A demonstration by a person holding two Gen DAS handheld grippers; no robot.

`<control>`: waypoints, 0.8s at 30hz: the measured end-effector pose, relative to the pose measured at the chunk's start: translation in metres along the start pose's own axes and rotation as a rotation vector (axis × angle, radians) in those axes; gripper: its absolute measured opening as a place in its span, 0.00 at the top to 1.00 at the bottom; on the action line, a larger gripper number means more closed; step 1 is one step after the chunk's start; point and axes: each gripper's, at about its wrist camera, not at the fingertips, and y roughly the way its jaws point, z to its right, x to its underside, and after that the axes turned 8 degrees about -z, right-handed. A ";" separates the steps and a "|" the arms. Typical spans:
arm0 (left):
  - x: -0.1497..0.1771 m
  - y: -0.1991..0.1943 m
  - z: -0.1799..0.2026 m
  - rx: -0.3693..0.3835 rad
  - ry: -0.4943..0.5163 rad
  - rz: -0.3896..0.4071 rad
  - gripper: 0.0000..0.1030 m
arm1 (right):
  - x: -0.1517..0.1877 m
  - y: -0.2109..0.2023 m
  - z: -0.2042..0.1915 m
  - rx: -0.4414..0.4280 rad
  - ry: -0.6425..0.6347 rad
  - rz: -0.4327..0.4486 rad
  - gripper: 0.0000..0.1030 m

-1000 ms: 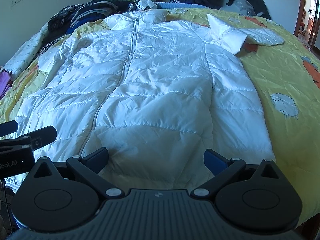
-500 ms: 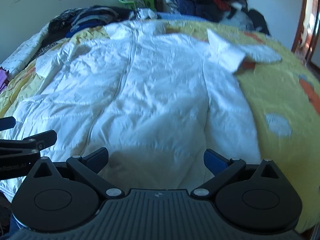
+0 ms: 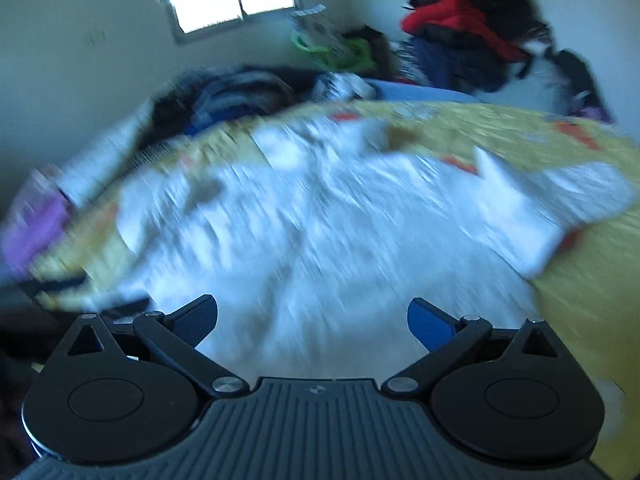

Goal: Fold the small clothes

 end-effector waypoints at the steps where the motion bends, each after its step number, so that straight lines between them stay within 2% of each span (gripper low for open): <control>1: -0.005 0.009 -0.001 -0.007 -0.006 0.007 0.03 | -0.015 0.007 0.009 -0.053 0.026 0.006 0.00; 5: -0.017 0.044 -0.003 -0.005 -0.011 0.028 0.03 | -0.088 0.055 0.049 -0.177 0.159 -0.028 0.00; 9: -0.019 0.081 -0.003 -0.017 -0.009 0.043 0.03 | -0.153 0.114 0.089 -0.213 0.280 -0.046 0.00; 15: -0.004 0.133 -0.006 0.019 -0.046 -0.044 0.02 | -0.226 0.208 0.129 -0.131 0.319 -0.062 0.00; 18: 0.001 0.132 -0.007 0.038 -0.045 -0.014 0.00 | -0.254 0.256 0.148 -0.070 0.323 -0.078 0.00; 20: 0.002 0.134 -0.012 0.060 -0.063 -0.010 0.00 | -0.269 0.285 0.160 -0.068 0.348 -0.087 0.00; 22: 0.003 0.133 -0.017 0.086 -0.091 0.004 0.00 | -0.278 0.313 0.175 -0.163 0.410 -0.098 0.02; 24: 0.005 0.132 -0.022 0.108 -0.119 0.018 0.00 | -0.285 0.342 0.189 -0.296 0.493 -0.133 0.13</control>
